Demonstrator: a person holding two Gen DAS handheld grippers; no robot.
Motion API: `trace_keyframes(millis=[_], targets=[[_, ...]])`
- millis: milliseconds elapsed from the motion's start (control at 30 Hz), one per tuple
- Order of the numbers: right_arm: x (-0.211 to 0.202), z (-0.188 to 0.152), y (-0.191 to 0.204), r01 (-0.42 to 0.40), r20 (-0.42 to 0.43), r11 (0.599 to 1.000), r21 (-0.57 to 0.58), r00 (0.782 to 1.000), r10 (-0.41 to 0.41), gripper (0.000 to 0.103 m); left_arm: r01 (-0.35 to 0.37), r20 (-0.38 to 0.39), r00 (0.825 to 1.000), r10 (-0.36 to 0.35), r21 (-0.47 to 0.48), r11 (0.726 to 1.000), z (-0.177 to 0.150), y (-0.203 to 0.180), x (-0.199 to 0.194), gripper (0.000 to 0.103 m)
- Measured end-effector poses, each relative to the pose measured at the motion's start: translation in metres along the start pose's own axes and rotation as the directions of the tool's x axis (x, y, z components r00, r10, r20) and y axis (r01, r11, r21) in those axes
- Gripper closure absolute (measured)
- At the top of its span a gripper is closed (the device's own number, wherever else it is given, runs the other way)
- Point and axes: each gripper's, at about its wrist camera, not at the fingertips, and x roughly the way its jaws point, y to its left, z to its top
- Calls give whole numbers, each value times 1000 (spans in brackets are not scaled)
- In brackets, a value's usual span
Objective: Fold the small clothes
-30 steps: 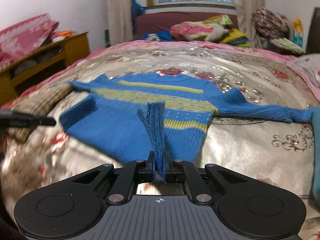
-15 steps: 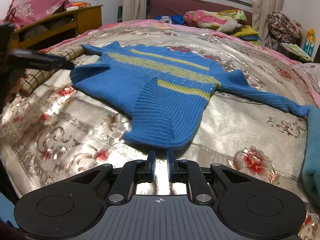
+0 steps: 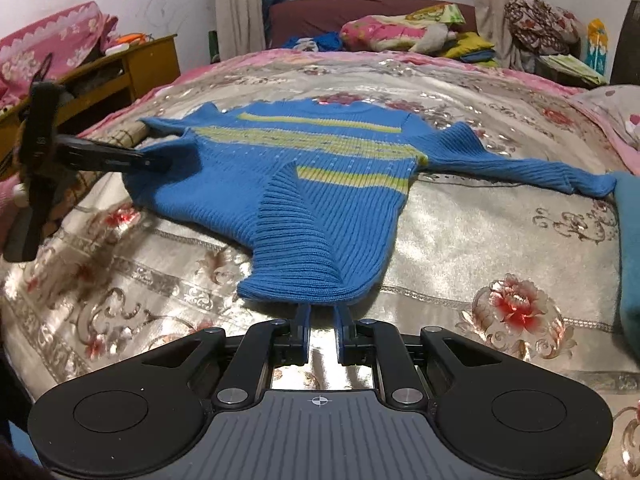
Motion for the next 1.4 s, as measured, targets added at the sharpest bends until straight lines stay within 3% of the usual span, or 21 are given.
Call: trace_keyframes(millis=[100, 200, 367, 533, 633, 667, 767, 833, 900, 1033, 1167, 1200, 1233, 1300, 1400], targets=[[-2, 0, 2, 2, 8, 1000, 10, 1000, -2, 89, 83, 26, 996, -82, -50, 995, -8, 4, -29, 90], [-6, 0, 3, 2, 15, 1000, 9, 1000, -2, 89, 121, 32, 992, -119, -71, 990, -22, 7, -58, 90], [-11, -1, 8, -4, 14, 1000, 7, 1000, 4, 89, 80, 4, 997, -80, -72, 994, -51, 16, -94, 90], [-18, 1, 18, -14, 31, 1000, 3, 999, 14, 89, 25, -15, 1000, -27, -105, 994, -60, 19, -102, 87], [-22, 3, 28, -7, 47, 1000, -6, 999, 7, 85, 28, -1, 1000, -28, -73, 997, -58, 3, -104, 79], [-22, 4, 31, -2, 50, 1000, -10, 999, 3, 84, 28, 8, 1000, -27, -50, 998, -56, -6, -104, 71], [-18, 8, 38, 30, 68, 999, -21, 997, -29, 71, 16, 31, 999, -16, 0, 1000, -53, -28, -100, 55], [-10, 10, 42, 54, 79, 998, -34, 996, -51, 53, -3, 30, 1000, 2, 32, 999, -54, -41, -95, 49], [1, 12, 46, 68, 75, 997, -36, 995, -65, 43, -24, 14, 1000, 23, 63, 998, -56, -51, -87, 37], [27, 16, 50, 98, 81, 993, -72, 992, -92, 37, -116, -7, 993, 119, 197, 974, -63, -70, -59, 24], [57, 20, 45, 140, 41, 983, -119, 990, -136, 39, -187, -22, 980, 199, 260, 947, -65, -73, -31, 24], [61, 21, 43, 140, 29, 983, -115, 990, -138, 41, -197, -24, 977, 210, 255, 947, -64, -71, -27, 26], [64, 24, 37, 129, 12, 987, -97, 992, -129, 50, -194, -30, 978, 207, 239, 951, -63, -67, -25, 30], [64, 27, 28, 102, -5, 993, -56, 995, -102, 68, -173, -53, 981, 186, 184, 968, -59, -58, -24, 62], [55, 33, 16, 62, -13, 998, -23, 998, -63, 87, -135, -76, 987, 141, 77, 988, -55, -41, -31, 86]])
